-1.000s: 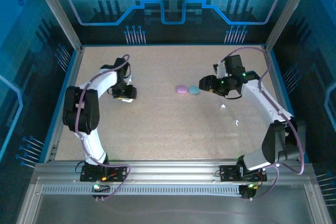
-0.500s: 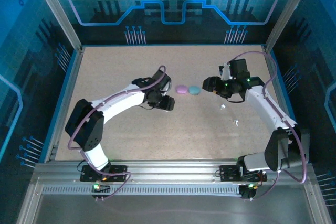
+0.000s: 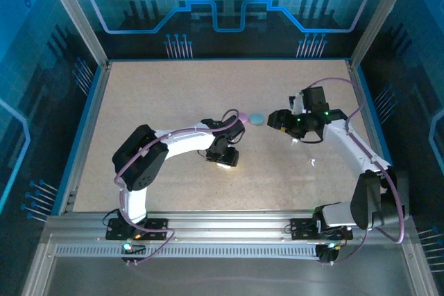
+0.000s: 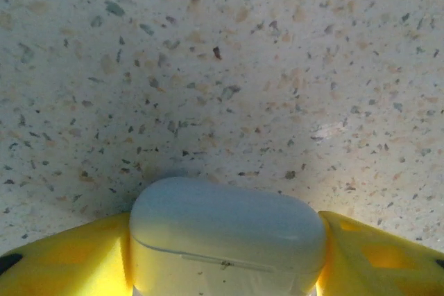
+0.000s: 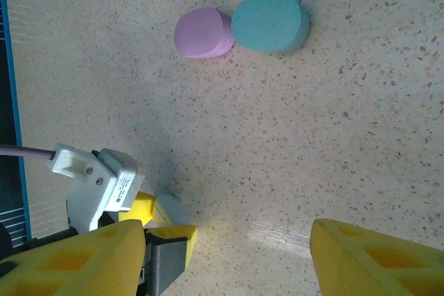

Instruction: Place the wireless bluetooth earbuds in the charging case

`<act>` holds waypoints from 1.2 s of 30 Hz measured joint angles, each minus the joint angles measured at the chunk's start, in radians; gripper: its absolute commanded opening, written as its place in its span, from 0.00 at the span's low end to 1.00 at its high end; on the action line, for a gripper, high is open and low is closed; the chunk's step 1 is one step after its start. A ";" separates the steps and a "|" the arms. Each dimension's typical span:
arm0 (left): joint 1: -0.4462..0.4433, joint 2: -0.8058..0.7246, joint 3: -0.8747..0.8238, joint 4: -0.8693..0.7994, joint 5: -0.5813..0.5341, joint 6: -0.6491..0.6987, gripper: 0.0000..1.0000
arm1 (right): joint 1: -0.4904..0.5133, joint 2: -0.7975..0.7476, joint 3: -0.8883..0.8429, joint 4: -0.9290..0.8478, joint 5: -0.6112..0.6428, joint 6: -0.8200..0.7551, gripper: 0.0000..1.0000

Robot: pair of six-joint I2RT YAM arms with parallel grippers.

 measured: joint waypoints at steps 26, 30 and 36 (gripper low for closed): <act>0.097 -0.308 -0.254 0.211 0.083 -0.021 0.70 | 0.217 0.138 -0.032 0.111 0.008 -0.130 0.64; 0.178 -0.449 -0.341 0.277 0.089 -0.053 0.71 | 0.334 0.161 -0.061 0.184 0.044 -0.225 0.65; 0.280 -0.623 -0.443 0.335 0.087 -0.079 0.74 | 0.520 0.208 -0.153 0.340 0.158 -0.403 0.68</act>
